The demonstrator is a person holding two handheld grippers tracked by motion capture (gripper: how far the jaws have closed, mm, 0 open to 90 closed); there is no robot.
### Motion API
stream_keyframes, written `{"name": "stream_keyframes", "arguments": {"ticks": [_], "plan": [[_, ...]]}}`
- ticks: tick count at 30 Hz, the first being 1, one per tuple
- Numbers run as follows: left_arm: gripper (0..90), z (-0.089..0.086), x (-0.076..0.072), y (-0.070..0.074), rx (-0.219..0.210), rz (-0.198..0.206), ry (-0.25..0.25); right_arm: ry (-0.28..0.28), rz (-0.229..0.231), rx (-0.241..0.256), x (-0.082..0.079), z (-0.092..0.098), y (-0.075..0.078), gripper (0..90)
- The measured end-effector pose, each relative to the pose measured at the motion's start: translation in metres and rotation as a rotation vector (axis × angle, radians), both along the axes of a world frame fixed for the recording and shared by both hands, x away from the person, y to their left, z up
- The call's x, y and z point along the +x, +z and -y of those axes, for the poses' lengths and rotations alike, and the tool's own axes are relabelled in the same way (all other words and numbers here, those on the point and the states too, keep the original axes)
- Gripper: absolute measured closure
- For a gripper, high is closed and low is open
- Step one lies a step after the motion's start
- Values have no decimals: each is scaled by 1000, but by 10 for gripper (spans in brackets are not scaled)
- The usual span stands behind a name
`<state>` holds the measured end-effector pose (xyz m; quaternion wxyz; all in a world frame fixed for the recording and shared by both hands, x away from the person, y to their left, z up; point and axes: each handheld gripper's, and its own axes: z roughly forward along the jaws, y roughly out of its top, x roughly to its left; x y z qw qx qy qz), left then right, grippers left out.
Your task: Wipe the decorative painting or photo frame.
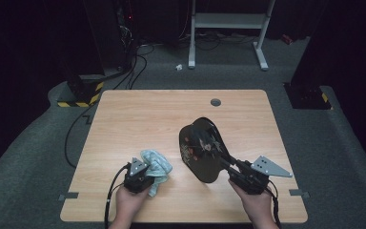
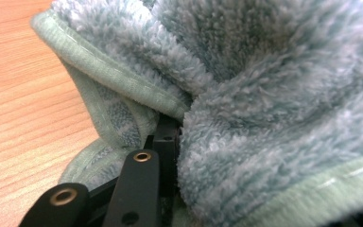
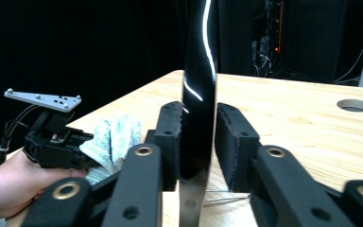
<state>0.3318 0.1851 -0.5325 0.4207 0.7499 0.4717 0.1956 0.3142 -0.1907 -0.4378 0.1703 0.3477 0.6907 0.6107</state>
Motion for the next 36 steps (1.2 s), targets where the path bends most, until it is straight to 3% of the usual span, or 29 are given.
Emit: {"name": "stream_keyframes", "arguments": {"ticks": [15, 28, 36], "plan": [[668, 0, -1, 0, 5, 2, -5, 24, -36, -50, -4, -10, -11, 572], [660, 1, -2, 0, 10, 8, -9, 27, -94, -112, -1, -21, -38, 474], [654, 1, -2, 0, 15, 9, -11, 21, -124, -124, 3, -29, -49, 468]]}}
